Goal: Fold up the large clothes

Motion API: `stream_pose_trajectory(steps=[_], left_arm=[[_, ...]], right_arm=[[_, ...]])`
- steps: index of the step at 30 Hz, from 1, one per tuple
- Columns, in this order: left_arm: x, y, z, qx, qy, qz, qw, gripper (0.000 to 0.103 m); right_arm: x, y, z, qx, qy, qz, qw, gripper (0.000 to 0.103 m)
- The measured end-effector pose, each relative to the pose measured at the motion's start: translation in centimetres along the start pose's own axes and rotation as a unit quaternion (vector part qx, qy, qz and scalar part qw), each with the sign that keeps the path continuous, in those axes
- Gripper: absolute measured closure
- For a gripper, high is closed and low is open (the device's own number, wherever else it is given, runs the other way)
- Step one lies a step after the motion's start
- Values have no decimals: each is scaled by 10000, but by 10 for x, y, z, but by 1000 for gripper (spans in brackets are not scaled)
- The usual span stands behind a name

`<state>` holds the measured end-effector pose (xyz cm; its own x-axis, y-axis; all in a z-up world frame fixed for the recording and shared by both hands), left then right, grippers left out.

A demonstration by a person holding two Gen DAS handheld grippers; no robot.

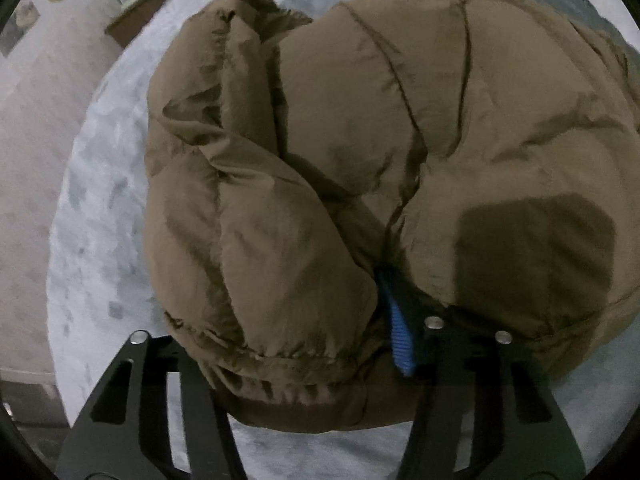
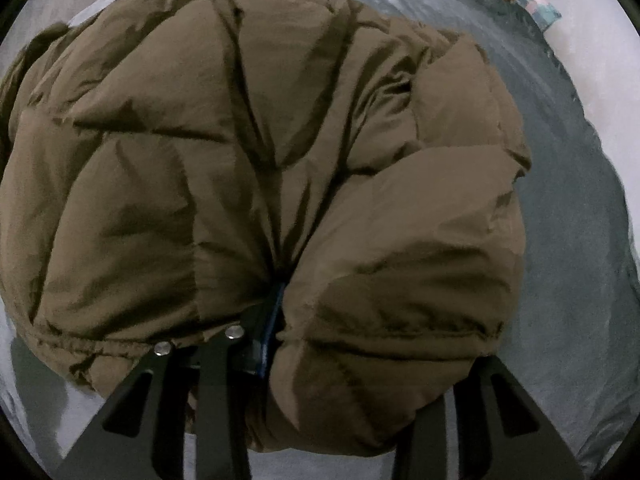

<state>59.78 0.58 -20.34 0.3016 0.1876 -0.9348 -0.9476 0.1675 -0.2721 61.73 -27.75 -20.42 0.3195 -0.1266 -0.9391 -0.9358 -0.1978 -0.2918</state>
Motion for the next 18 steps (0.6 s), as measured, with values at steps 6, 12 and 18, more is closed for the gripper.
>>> stream_pose_trajectory(steps=[6, 12, 18], left_arm=[[-38, -4, -6, -18, -107, -329, 9994, 73], [-82, -1, -23, 61, -87, -682, 9976, 77], [-139, 22, -51, 43, 97, -1229, 9924, 78]], right_arm=[[-40, 2, 0, -184, 238, -520, 9982, 78], [-104, 13, -8, -290, 508, -1252, 9904, 81], [-163, 64, -30, -235, 951, -1863, 9776, 81]])
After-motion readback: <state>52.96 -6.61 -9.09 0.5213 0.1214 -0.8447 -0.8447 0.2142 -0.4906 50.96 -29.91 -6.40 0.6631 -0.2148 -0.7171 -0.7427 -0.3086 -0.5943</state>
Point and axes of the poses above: each gripper's, at about its wrist camera, not at the fingertips, and x roughly the way its jaws point, z to its left, y to its underside, the point moved 10 cm from there along x, roughly the way its jaws point, and after that the axes turned 2 degrees about z, right-handed, at the moved point
